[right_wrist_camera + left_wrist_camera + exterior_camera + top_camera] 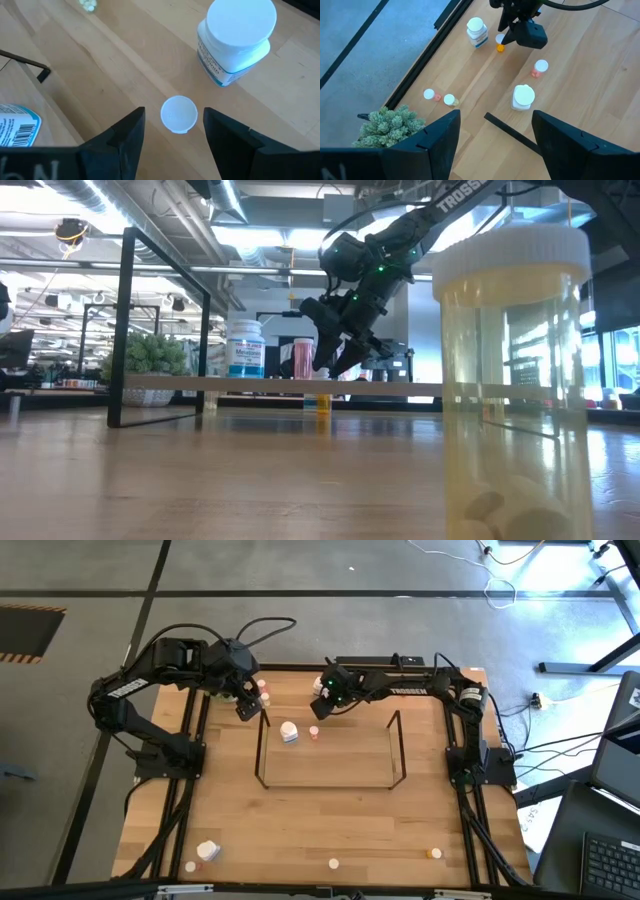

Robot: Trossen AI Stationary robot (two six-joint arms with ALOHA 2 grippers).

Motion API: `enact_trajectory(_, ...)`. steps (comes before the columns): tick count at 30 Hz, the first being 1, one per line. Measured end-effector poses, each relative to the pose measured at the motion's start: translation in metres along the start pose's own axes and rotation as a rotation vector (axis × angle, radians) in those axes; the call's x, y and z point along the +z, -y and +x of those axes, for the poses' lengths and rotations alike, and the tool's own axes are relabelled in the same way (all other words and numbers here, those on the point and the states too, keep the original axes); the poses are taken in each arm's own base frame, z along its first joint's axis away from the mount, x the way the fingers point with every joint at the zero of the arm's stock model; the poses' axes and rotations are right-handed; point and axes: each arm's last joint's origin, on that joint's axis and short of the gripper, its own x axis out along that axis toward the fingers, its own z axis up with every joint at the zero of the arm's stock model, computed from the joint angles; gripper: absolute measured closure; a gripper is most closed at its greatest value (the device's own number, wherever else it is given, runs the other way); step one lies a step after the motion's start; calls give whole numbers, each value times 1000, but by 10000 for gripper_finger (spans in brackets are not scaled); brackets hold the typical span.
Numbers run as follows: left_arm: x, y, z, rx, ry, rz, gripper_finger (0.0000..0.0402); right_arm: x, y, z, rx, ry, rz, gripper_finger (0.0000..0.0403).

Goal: Pick and place medicine bottles onto shelf by color
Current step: Put the left orange pill bottle on the shelf

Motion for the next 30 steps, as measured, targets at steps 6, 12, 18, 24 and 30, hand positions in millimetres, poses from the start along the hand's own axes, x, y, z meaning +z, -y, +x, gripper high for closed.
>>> enact_trajectory(6, 0, 0, 0, 0, 0, 0, 160, 0, 0, 0, 0, -1, -48, 199)
enact_trajectory(12, 0, 0, 0, 0, 0, 0, 160, -4, 2, 11, -5, -15, -47, 199)
enact_trajectory(18, 0, 0, 0, 0, 0, 1, 160, -6, 2, 15, -7, -30, -48, 199)
enact_trajectory(24, 0, 0, 0, 0, -1, 1, 160, -5, 3, 15, -8, -19, -47, 203)
enact_trajectory(30, 0, 0, 0, 0, -1, 1, 160, -5, 3, 15, -9, -19, -47, 242)
